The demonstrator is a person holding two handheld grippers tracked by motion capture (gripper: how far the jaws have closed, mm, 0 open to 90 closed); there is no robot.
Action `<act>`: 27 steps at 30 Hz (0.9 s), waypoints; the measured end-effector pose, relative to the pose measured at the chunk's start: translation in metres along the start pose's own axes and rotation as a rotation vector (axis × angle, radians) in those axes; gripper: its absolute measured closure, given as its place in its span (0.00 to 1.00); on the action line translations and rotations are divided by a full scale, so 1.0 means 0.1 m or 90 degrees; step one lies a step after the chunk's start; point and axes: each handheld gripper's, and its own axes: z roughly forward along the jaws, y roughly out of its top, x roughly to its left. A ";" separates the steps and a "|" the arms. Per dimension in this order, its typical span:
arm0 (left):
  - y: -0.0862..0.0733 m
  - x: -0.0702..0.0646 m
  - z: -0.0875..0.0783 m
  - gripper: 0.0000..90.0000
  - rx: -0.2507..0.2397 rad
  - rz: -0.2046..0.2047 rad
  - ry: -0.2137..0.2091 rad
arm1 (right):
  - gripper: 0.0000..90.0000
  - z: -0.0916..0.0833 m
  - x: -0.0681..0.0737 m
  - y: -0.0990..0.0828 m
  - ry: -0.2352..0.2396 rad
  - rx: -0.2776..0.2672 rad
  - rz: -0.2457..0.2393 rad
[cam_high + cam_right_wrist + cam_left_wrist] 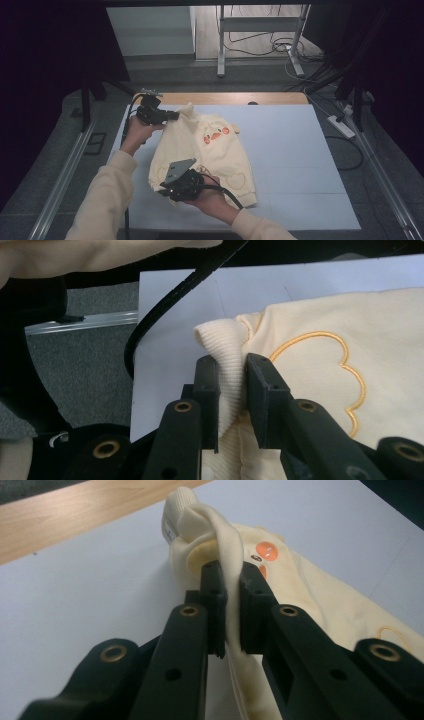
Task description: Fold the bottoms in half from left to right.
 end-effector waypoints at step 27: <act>0.01 -0.07 0.26 0.91 -0.005 -0.015 -0.004 | 0.85 -0.40 -0.06 -0.34 -0.037 -0.011 0.039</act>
